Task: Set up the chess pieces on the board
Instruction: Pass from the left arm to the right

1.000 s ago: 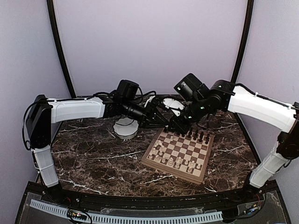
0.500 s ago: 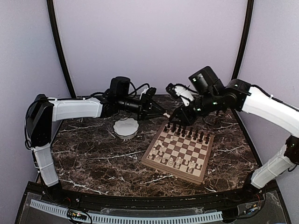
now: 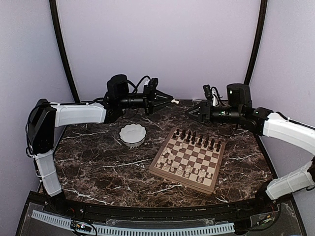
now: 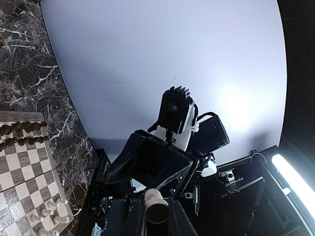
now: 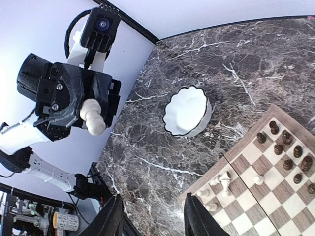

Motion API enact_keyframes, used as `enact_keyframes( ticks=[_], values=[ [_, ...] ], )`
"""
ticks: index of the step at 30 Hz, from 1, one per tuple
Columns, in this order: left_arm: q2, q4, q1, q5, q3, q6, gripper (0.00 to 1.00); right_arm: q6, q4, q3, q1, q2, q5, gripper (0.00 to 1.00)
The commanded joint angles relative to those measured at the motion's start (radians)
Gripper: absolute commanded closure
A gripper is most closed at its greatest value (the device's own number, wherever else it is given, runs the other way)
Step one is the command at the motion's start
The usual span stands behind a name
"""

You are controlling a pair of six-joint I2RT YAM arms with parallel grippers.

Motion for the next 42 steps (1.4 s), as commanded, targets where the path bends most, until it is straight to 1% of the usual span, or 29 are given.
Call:
enact_keyframes(
  ticks=[1,5,8,12,19,25,27,39,42],
  values=[
    [-0.033,0.077,-0.005,0.004,-0.023,-0.036,0.94,0.119,0.222,0.047,-0.014,0.063,-0.118,0.56],
    [-0.032,0.08,-0.005,0.01,-0.033,-0.042,0.94,0.172,0.323,0.07,-0.019,0.12,-0.189,0.55],
    [-0.03,0.084,-0.004,0.014,-0.035,-0.045,0.94,0.206,0.368,0.083,-0.023,0.155,-0.212,0.56],
    [-0.03,0.086,-0.004,0.019,-0.035,-0.048,0.94,0.244,0.429,0.087,-0.026,0.182,-0.242,0.6],
    [-0.024,0.095,-0.004,0.023,-0.036,-0.055,0.94,0.273,0.47,0.082,-0.032,0.202,-0.263,0.65],
    [-0.008,0.105,-0.005,0.028,-0.028,-0.068,0.94,0.299,0.506,0.074,-0.043,0.209,-0.279,0.74],
    [-0.003,0.108,-0.005,0.029,-0.025,-0.072,0.94,0.305,0.511,0.07,-0.044,0.209,-0.281,0.76],
    [0.02,0.124,-0.015,0.042,-0.006,-0.088,0.94,0.317,0.515,0.076,-0.048,0.238,-0.286,0.78],
    [0.02,0.125,-0.016,0.04,-0.008,-0.089,0.94,0.317,0.517,0.076,-0.048,0.238,-0.288,0.86]
  ],
)
